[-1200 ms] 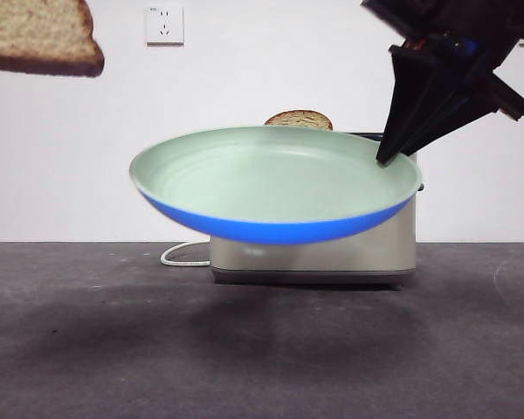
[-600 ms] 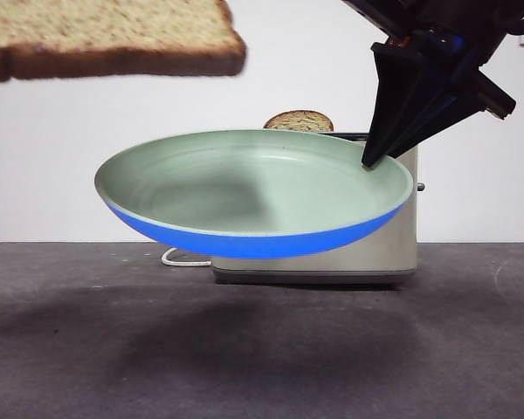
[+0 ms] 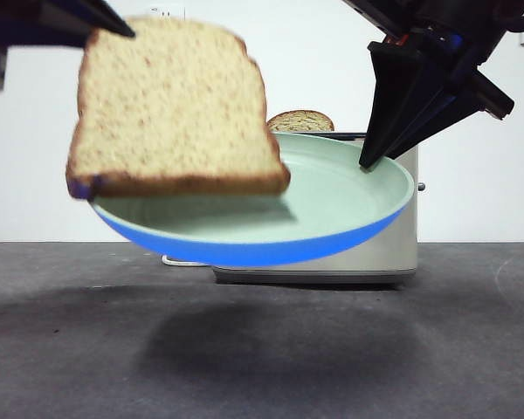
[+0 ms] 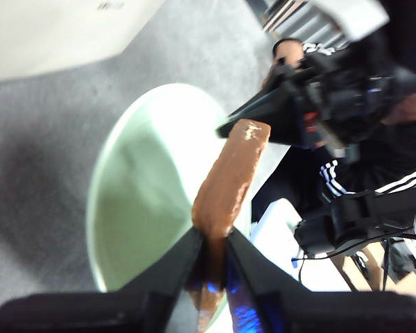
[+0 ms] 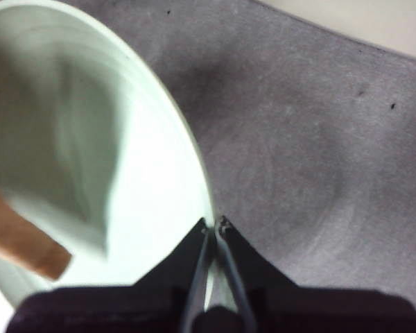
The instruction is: Take the bread from the toaster,put the bread on the plate,put the plate on the table
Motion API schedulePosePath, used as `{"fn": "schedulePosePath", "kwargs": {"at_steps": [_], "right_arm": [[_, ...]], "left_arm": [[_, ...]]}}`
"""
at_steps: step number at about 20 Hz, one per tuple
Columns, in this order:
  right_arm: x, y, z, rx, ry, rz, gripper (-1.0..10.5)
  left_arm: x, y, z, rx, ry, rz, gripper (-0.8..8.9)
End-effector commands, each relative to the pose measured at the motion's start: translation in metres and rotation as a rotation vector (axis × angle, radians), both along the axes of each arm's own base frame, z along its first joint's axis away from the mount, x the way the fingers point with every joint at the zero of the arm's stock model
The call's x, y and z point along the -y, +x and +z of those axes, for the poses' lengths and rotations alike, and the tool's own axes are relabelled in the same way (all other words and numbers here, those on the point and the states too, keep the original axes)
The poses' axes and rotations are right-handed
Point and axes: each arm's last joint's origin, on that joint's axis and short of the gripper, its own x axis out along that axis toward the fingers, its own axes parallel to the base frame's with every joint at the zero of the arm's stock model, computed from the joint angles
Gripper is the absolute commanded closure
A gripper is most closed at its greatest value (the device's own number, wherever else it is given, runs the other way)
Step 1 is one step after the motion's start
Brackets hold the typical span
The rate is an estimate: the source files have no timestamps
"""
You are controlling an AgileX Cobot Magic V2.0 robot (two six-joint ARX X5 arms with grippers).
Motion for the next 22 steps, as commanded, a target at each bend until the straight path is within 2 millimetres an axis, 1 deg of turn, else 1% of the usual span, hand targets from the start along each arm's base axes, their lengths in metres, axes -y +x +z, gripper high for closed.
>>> {"fn": "schedulePosePath", "kwargs": {"at_steps": [1,6,9,12,14,15,16,17,18,22], "right_arm": [[-0.001,0.000,-0.003,-0.008,0.005,-0.003,9.6],[-0.002,0.001,-0.003,0.000,0.011,-0.003,9.6],[-0.005,0.003,-0.007,-0.017,0.004,0.000,9.6],[-0.010,0.004,-0.013,-0.036,-0.009,0.013,9.6],[-0.013,0.004,-0.015,-0.051,0.002,0.033,9.6],[-0.015,0.002,-0.015,-0.054,0.004,0.042,9.6],[-0.016,0.002,-0.015,-0.053,0.003,0.047,9.6],[-0.017,0.001,-0.015,-0.054,0.003,0.052,9.6],[-0.017,0.000,-0.015,-0.054,0.004,0.053,9.6],[-0.018,0.000,-0.015,-0.058,0.003,0.053,9.6]], "left_arm": [[0.004,0.009,-0.009,-0.014,-0.014,-0.040,8.22],[0.018,0.023,-0.026,-0.048,0.001,-0.073,8.22],[0.029,0.031,-0.039,-0.069,0.036,-0.084,8.22],[0.037,0.034,-0.048,-0.057,0.147,-0.015,8.16],[0.040,0.034,-0.049,-0.036,0.199,0.022,8.11],[0.040,0.035,-0.049,-0.025,0.228,0.045,7.64],[0.041,0.034,-0.050,-0.020,0.250,0.062,6.30],[0.042,0.034,-0.050,-0.017,0.255,0.062,4.58],[0.043,0.033,-0.050,-0.017,0.255,0.055,3.79],[0.048,0.030,-0.049,-0.021,0.252,0.029,3.73]]}}
